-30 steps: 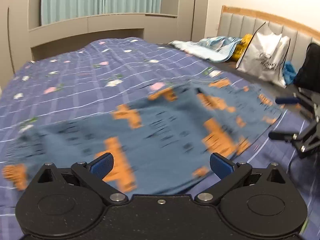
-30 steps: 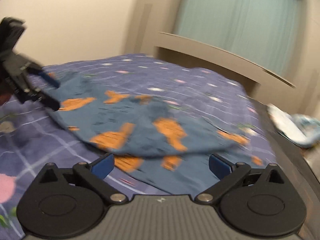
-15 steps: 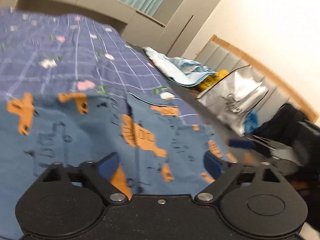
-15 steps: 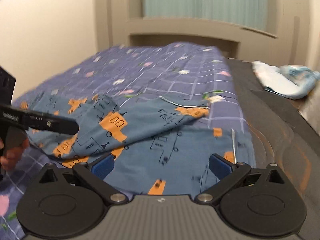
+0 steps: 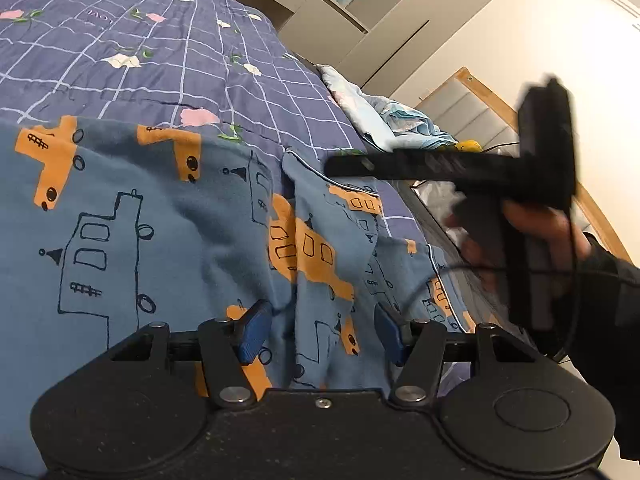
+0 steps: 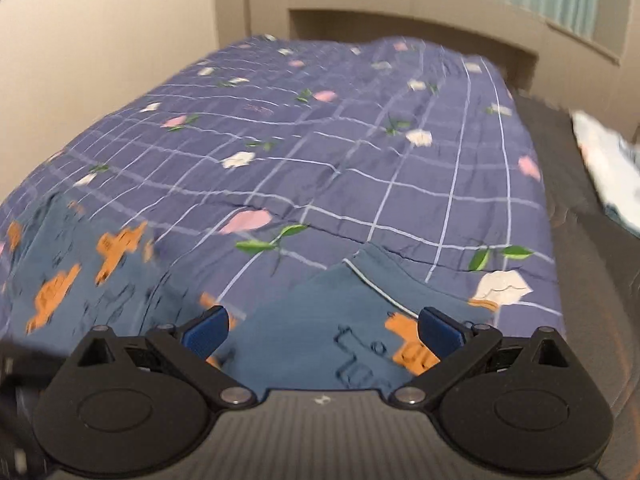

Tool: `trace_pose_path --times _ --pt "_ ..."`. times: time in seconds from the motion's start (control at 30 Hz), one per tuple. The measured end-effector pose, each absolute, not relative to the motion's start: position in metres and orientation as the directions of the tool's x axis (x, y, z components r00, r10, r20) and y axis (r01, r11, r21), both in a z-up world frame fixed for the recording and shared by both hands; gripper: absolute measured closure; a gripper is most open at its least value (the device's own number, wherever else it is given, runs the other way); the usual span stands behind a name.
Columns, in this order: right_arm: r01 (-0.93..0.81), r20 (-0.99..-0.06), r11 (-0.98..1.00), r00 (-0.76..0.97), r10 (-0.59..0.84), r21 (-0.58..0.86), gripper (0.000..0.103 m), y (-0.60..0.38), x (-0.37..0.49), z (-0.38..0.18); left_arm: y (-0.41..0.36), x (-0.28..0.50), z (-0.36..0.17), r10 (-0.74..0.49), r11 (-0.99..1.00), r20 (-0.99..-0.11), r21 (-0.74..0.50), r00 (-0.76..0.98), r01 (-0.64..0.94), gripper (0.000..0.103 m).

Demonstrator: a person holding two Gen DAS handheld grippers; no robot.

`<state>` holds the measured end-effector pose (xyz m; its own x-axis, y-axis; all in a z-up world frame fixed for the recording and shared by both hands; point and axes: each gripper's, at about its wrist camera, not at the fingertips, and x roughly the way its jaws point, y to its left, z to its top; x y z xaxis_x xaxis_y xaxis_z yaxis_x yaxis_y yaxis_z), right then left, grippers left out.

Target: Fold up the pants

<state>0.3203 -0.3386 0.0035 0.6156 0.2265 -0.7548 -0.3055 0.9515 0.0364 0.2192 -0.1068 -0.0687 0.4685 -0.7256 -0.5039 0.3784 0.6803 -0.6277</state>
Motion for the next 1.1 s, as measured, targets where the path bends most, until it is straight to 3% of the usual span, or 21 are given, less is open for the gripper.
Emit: trace_pose_path --times 0.13,0.17,0.27,0.33,0.5,0.53,0.6,0.83,1.1 --pt "-0.199 -0.78 0.978 0.602 0.174 0.064 0.001 -0.338 0.351 -0.005 -0.107 0.222 -0.073 -0.717 0.69 -0.522 -0.626 0.462 0.364 0.063" --pt "-0.187 -0.786 0.98 0.593 0.173 0.075 0.006 -0.338 0.359 -0.008 -0.107 0.222 -0.074 -0.716 0.691 -0.525 -0.629 0.46 0.358 0.068" --pt "-0.146 -0.814 0.986 0.561 0.151 0.082 0.023 -0.332 0.378 -0.016 -0.107 0.225 -0.073 -0.711 0.697 -0.537 -0.628 0.454 0.347 0.076" --pt "-0.127 -0.832 0.99 0.542 0.118 0.058 0.038 -0.327 0.385 -0.021 -0.106 0.227 -0.073 -0.715 0.693 -0.537 -0.632 0.447 0.348 0.076" --pt "-0.109 -0.854 0.994 0.516 0.069 0.015 0.062 -0.319 0.388 -0.027 -0.11 0.229 -0.072 -0.715 0.695 -0.548 -0.623 0.433 0.358 0.077" --pt "-0.106 -0.853 0.994 0.517 0.069 0.016 0.075 -0.319 0.387 -0.027 -0.111 0.228 -0.071 -0.714 0.697 -0.549 -0.62 0.435 0.361 0.08" --pt "-0.106 -0.851 0.994 0.519 0.083 0.032 0.095 -0.322 0.386 -0.026 -0.112 0.227 -0.071 -0.703 0.709 -0.558 -0.604 0.441 0.364 0.103" --pt "-0.11 -0.775 0.989 0.615 0.143 0.096 0.101 -0.342 0.361 -0.003 -0.118 0.218 -0.059 -0.683 0.73 -0.56 -0.548 0.469 0.408 0.103" --pt "-0.061 -0.552 0.992 0.826 0.111 0.108 0.101 -0.4 0.243 0.053 -0.133 0.194 -0.022 -0.671 0.73 -0.532 -0.353 0.516 0.585 0.103"
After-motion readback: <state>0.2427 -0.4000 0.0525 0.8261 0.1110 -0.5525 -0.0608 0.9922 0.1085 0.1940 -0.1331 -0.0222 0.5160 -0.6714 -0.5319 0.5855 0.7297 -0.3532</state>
